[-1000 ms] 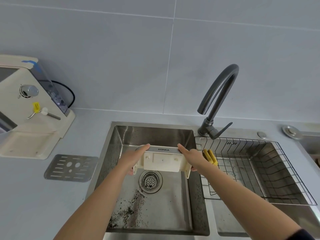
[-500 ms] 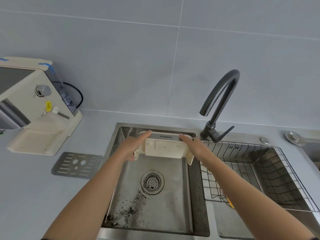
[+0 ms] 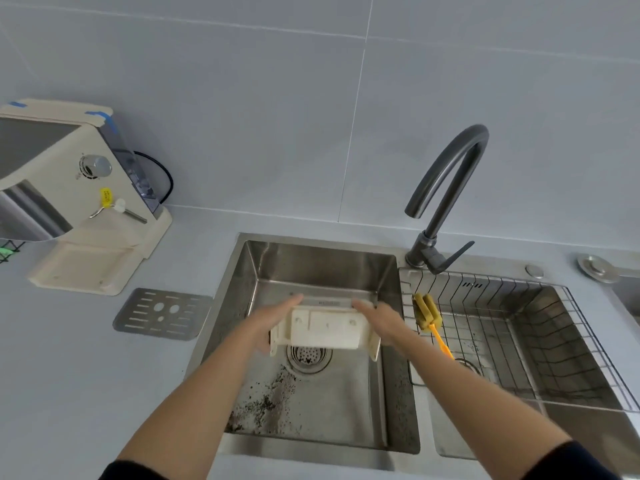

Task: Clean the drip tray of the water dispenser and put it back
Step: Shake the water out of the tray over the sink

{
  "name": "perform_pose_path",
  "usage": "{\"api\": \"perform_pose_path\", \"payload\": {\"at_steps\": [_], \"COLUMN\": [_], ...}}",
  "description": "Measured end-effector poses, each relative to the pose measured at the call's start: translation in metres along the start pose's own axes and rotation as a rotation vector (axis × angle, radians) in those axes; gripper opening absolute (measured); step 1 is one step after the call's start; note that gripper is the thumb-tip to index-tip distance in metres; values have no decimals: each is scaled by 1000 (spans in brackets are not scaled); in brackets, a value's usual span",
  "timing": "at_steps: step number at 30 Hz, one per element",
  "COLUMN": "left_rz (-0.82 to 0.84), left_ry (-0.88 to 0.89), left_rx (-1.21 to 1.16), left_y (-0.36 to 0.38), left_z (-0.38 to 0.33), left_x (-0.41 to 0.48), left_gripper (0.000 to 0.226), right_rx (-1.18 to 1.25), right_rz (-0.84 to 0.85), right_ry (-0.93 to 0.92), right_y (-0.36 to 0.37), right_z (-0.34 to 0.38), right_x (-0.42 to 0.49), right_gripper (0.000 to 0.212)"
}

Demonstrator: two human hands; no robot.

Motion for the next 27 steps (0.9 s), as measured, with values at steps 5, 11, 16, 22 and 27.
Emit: {"api": "perform_pose_path", "payload": {"at_steps": [5,11,16,22,27], "left_rz": [-237,-44,28,-341,78], "left_ry": [127,38,-125,193,-119], "left_rx": [-152,-18,-69,-148,-19], "left_y": [-55,-12,2,-63,14], "left_z": [-50,-12,12,-43,31], "left_x": [2,2,-3,10,11], "left_gripper": [84,75,80,93,74], "right_rx": [33,-34,-89,50,-72], "right_rz": [-184,-96,-65,-285,15], "right_ry": [-195,-56,-20,-257,73], "right_y": [-58,-24,-10,-62,11], "right_z": [68,22,9,69,-16], "right_x": [-1,-9,-12,-15,-12], "right_gripper": [73,70,69,64,74]}}
Point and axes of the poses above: each hand's wrist, its own x-axis towards the middle knuckle, its own y-axis out of the palm, z = x × y, the point moved 10 cm from there along x, towards the middle knuckle, and after that the axes turned 13 degrees about -z, right-handed, at the moved point
